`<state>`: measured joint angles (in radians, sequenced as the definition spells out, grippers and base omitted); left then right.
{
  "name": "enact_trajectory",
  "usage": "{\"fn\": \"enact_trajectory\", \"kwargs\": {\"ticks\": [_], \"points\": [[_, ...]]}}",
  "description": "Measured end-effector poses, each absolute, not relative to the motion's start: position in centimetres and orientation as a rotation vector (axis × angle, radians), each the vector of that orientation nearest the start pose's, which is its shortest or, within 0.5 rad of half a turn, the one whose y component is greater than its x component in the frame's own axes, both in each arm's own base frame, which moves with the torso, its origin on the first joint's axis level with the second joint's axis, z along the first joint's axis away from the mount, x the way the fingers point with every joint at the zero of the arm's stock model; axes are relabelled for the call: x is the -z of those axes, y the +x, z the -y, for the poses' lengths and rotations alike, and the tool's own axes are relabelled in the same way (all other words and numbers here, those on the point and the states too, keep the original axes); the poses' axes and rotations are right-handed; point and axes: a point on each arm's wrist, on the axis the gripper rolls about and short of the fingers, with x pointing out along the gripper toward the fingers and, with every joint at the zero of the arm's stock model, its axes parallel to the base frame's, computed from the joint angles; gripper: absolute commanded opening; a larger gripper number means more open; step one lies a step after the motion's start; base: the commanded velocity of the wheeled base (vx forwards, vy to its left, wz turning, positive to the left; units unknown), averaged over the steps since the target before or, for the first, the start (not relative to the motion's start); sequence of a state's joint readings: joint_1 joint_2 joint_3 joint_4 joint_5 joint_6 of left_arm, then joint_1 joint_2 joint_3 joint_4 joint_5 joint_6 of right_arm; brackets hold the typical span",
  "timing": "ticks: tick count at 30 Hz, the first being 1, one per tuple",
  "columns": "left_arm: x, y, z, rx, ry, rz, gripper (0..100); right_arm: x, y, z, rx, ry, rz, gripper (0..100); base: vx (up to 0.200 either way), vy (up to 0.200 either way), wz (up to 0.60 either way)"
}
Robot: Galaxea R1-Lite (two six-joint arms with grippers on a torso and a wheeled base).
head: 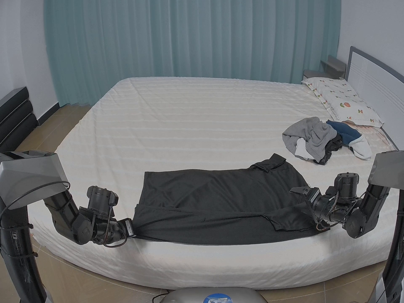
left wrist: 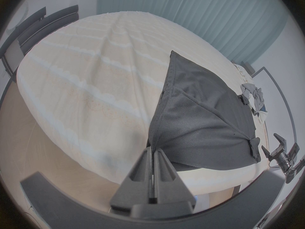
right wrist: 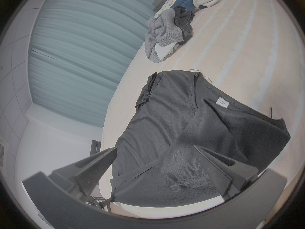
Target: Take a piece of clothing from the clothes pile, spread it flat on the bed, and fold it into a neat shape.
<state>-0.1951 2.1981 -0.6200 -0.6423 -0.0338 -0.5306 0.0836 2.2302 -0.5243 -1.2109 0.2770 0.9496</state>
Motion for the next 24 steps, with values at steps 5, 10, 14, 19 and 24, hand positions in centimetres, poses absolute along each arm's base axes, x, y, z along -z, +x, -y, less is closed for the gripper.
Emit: {"fn": "enact_trajectory", "kwargs": {"ticks": [5, 10, 14, 19, 24], "points": [[1.0, 30.3, 6.1, -0.04, -0.412, -0.968, 100, -0.7, 32.3, -3.2, -0.09, 0.965, -0.62, 100, 0.0, 0.0, 0.0], [0.8, 30.2, 6.2, -0.042, -0.41, -0.981, 100, -1.2, 32.2, -2.9, -0.086, 0.958, -0.603, 100, 0.0, 0.0, 0.0], [0.3, 30.7, 6.3, -0.035, -0.427, -0.951, 100, -1.4, 32.2, -2.4, -0.08, 0.945, -0.586, 100, 0.0, 0.0, 0.0], [-0.6, 32.2, 6.4, -0.045, -0.516, -0.875, 100, -1.6, 32.3, -1.9, -0.074, 0.924, -0.571, 100, 0.0, 0.0, 0.0], [-1.4, 34.4, 6.8, -0.06, -0.679, -0.762, 100, -1.5, 32.4, -1.7, -0.072, 0.917, -0.568, 100, 0.0, 0.0, 0.0]]}}
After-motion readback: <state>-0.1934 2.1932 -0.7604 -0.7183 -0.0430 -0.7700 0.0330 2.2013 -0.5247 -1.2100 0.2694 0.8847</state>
